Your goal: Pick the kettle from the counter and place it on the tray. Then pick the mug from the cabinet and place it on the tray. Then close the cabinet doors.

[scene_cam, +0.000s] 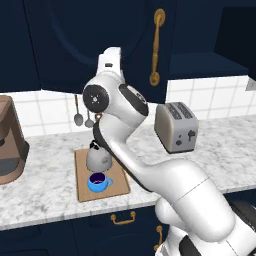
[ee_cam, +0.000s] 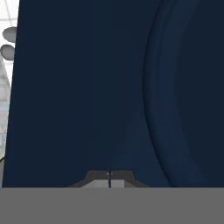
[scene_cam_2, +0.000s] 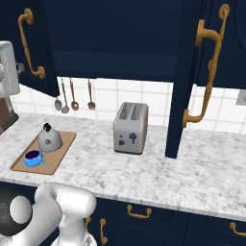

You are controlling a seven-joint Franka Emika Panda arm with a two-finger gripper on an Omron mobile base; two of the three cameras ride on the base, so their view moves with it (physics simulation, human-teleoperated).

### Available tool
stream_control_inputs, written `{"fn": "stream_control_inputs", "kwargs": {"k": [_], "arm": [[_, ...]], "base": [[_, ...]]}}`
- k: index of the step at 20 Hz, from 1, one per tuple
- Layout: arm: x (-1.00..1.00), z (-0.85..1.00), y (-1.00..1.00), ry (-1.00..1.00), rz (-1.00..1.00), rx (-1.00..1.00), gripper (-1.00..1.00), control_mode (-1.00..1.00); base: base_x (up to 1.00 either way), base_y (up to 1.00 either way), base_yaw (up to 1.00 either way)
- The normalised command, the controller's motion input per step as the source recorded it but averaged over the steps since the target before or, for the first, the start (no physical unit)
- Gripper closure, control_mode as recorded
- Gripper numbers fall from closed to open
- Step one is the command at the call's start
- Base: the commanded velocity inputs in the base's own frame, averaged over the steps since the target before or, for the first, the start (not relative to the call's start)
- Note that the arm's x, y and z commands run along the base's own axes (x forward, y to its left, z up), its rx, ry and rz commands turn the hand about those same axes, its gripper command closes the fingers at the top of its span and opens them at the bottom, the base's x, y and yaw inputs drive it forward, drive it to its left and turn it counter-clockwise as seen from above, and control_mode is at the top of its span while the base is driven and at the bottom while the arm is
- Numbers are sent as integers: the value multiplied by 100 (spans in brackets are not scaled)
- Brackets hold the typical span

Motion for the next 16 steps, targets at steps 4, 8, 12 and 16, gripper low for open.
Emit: {"fn": "stream_control_inputs", "kwargs": {"k": [4, 8, 12, 16], "arm": [[100, -3, -83, 8, 10, 0, 100, -100], [87, -3, -86, 1, 9, 0, 100, -100], [78, -1, -71, 3, 8, 0, 100, -100], [72, -13, -69, 2, 9, 0, 100, -100]], "base": [[0, 0, 0], [0, 0, 0], [0, 0, 0], [0, 0, 0]]}}
